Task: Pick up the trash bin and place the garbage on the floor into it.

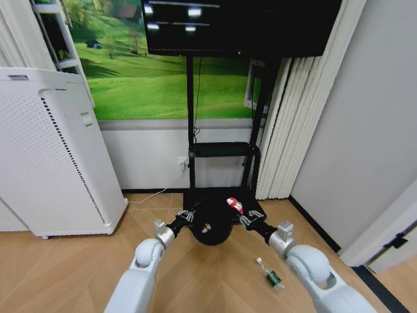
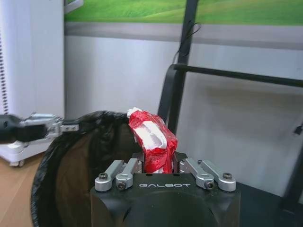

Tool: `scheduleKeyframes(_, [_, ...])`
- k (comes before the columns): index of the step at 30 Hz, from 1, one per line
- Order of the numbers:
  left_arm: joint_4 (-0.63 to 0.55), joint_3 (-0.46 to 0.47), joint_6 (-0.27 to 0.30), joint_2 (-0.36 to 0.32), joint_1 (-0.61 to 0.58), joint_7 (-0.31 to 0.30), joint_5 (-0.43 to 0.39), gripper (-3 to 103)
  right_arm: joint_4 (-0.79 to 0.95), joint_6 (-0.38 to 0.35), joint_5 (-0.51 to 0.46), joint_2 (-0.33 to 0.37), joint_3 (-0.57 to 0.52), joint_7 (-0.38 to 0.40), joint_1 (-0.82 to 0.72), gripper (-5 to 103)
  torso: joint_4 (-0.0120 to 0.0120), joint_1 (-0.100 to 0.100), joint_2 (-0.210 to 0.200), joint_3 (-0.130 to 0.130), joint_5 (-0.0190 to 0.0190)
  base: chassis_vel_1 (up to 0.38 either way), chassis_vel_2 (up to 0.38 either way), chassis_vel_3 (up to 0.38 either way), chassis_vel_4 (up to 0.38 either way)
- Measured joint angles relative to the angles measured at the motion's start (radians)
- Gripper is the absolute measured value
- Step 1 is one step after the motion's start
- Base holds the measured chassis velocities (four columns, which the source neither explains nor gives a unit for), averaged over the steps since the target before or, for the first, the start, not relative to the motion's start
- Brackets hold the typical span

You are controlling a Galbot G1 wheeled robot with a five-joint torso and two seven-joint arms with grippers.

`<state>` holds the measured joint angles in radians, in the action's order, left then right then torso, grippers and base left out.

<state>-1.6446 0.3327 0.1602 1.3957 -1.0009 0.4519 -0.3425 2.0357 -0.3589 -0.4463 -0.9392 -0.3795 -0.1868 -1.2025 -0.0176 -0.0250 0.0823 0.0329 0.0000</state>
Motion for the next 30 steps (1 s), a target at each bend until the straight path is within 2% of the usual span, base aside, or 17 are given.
scheduleKeyframes(10, [-0.026, -0.011, 0.004, -0.001, -0.012, -0.002, 0.010, 7, 0.016, 0.017, 0.027, 0.027, 0.065, -0.045, 0.003, 30, -0.0003, 0.000, 0.000, 0.000, 0.0000, 0.000, 0.000, 0.000, 0.000])
scheduleKeyframes(20, [-0.038, -0.019, 0.008, 0.018, -0.016, -0.011, 0.022, 7, -0.020, 0.000, 0.101, -0.015, 0.166, -0.023, 0.070, 29, -0.0002, 0.000, 0.000, 0.000, 0.0000, 0.000, 0.000, 0.000, 0.000])
scheduleKeyframes(22, [-0.044, -0.021, 0.009, 0.018, -0.020, -0.011, 0.023, 7, -0.031, -0.010, 0.116, -0.028, 0.185, -0.007, 0.092, 39, -0.0001, 0.000, 0.000, 0.000, 0.0000, 0.000, 0.000, 0.000, 0.000])
scheduleKeyframes(23, [-0.044, -0.021, 0.009, 0.018, -0.020, -0.011, 0.023, 7, -0.031, -0.010, 0.116, -0.028, 0.185, -0.007, 0.092, 39, -0.0001, 0.000, 0.000, 0.000, 0.0000, 0.000, 0.000, 0.000, 0.000])
scheduleKeyframes(26, [-0.052, -0.021, 0.011, 0.016, -0.023, -0.013, 0.023, 7, -0.035, -0.020, 0.114, -0.028, 0.191, 0.007, 0.105, 56, -0.0001, 0.000, 0.000, 0.000, -0.0001, 0.000, 0.000, 0.000, 0.000])
scheduleKeyframes(27, [-0.052, -0.021, 0.011, 0.016, -0.023, -0.013, 0.023, 7, -0.035, -0.020, 0.114, -0.028, 0.191, 0.007, 0.105, 56, -0.0001, 0.000, 0.000, 0.000, -0.0001, 0.000, 0.000, 0.000, 0.000])
scheduleKeyframes(29, [-0.053, -0.020, 0.011, 0.016, -0.025, -0.013, 0.024, 7, -0.031, -0.021, 0.111, -0.026, 0.185, 0.009, 0.104, 66, -0.0002, 0.000, 0.000, 0.000, 0.0000, 0.000, 0.000, 0.000, 0.000])
scheduleKeyframes(30, [-0.053, -0.020, 0.011, 0.016, -0.025, -0.013, 0.024, 7, -0.031, -0.021, 0.111, -0.026, 0.185, 0.009, 0.104, 66, -0.0002, 0.000, 0.000, 0.000, 0.0000, 0.000, 0.000, 0.000, 0.000])
